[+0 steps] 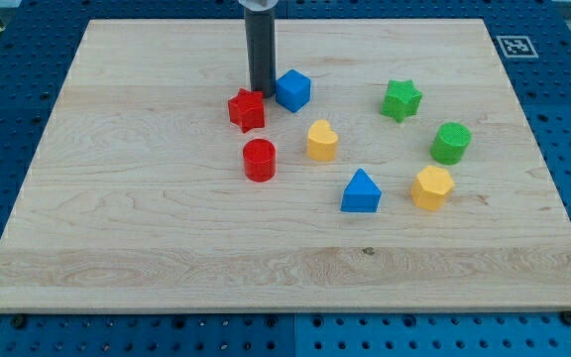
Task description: Slide the blue cube closer to the green star
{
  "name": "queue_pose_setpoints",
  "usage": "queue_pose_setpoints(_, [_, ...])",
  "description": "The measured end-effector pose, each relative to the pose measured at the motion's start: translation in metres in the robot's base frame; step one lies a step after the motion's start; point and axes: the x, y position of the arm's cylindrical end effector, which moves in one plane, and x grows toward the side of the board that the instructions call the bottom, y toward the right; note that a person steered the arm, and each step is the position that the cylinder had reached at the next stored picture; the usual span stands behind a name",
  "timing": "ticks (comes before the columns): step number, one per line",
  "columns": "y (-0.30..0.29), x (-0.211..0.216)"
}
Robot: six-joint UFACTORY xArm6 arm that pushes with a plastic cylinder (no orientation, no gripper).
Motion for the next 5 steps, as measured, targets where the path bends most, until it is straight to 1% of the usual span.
queue_pose_setpoints(2, [0.001, 0.006])
queue_pose_setpoints(4, [0.038, 0.006])
queue_pose_setpoints(5, [0.034, 0.006])
